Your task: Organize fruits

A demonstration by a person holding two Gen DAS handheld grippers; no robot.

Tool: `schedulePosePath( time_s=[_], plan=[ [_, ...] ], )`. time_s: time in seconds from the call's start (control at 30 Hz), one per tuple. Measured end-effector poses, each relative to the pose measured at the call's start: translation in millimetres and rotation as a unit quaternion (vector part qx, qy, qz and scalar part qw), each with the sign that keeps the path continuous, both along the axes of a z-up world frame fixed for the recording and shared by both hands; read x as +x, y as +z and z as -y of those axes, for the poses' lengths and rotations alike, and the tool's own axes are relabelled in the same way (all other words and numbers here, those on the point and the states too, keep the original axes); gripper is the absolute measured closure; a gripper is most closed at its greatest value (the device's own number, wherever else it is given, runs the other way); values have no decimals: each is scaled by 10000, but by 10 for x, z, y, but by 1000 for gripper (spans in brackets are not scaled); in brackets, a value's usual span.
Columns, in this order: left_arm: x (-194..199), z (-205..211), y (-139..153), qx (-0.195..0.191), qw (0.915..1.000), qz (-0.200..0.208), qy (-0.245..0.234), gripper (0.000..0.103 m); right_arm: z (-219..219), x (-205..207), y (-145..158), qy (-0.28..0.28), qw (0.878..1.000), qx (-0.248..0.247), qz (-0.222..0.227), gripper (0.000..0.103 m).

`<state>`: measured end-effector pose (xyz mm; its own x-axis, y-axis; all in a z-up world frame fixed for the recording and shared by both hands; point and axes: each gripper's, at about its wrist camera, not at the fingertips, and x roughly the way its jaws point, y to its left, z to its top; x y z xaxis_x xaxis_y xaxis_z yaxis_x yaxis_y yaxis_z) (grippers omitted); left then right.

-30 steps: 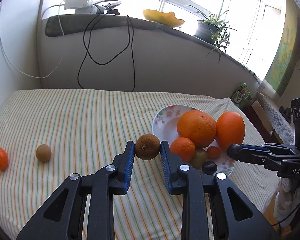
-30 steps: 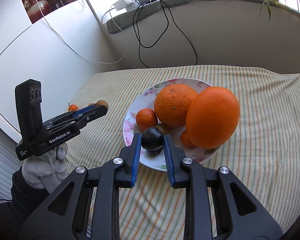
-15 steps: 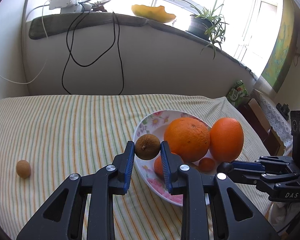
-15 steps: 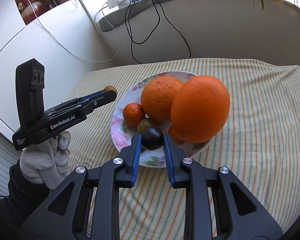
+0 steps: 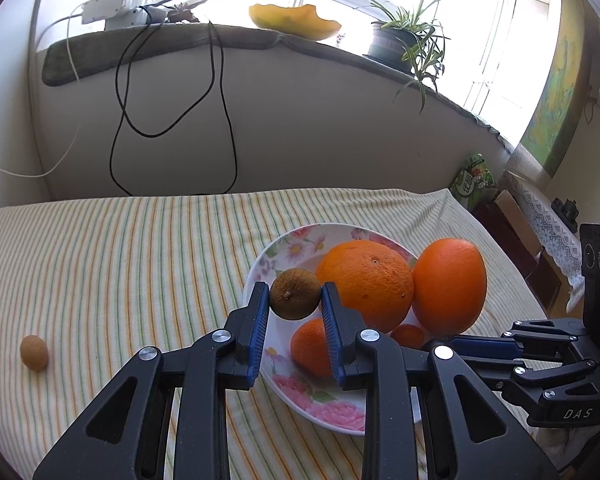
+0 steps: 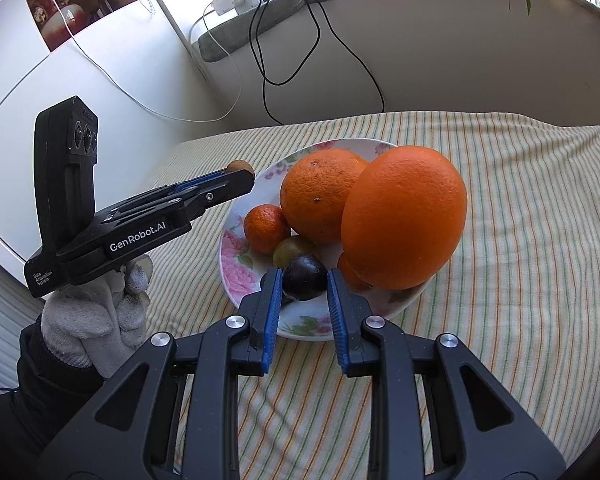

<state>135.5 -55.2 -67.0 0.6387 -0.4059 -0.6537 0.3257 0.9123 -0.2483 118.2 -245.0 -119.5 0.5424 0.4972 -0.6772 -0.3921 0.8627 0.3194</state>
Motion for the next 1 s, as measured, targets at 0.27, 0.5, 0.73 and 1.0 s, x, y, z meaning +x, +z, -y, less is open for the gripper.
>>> schedulePosePath(
  time_s=[0.27,0.5,0.73,1.0],
  plan=[
    [-20,-15,0,-35,10000,-14,9,66,-16,-9,4,43,10000,-47,21,76],
    [-61,-87,9,-55,10000,-1,74,66,-32,-74,44,35,9999,-64,126,54],
    [-125,-137,40,-51,9999,33,116,64,-84,-117,79,70,9997,-119,204,53],
    [-210,-208,111,0,9996,148,225,39,-125,-160,141,35,9993,-177,328,31]
  ],
)
